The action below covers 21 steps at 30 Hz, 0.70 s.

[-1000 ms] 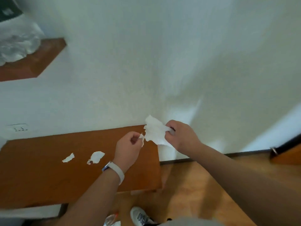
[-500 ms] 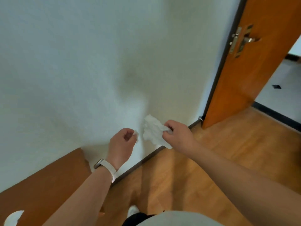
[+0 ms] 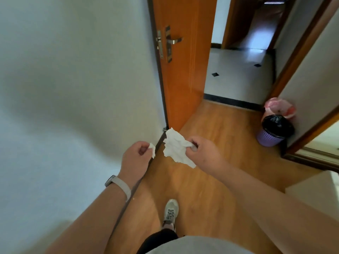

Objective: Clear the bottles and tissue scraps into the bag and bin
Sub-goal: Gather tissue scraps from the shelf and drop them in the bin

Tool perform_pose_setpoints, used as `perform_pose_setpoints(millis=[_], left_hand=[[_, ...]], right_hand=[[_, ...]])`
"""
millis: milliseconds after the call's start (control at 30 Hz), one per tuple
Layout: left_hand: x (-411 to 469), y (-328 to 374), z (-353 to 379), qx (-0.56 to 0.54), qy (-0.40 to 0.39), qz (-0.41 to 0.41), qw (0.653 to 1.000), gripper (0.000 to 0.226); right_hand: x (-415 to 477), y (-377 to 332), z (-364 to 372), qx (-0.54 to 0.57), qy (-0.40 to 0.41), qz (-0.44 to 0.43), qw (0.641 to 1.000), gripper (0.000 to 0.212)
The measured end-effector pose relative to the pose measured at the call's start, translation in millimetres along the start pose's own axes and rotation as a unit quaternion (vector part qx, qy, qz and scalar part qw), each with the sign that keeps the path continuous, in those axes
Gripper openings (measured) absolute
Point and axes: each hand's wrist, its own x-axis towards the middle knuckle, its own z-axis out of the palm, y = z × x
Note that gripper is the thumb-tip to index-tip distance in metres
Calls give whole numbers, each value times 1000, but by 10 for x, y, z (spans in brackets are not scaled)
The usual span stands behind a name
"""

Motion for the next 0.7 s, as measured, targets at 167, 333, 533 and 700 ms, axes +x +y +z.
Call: perform_pose_setpoints(millis=[167, 333, 533, 700], left_hand=[[808, 138, 352, -18, -54, 32, 998, 8], [1639, 296, 552, -40, -100, 45, 993, 8], [2423, 404, 873, -39, -175, 82, 980, 6], [2727, 597, 1176, -39, -222, 105, 969, 6]], right_hand=[[490, 198, -235, -3, 67, 82, 994, 11], [1023, 224, -444, -38, 111, 132, 984, 8], [1479, 237, -647, -62, 176, 166, 968, 3], [1647, 294, -852, -61, 203, 197, 957, 7]])
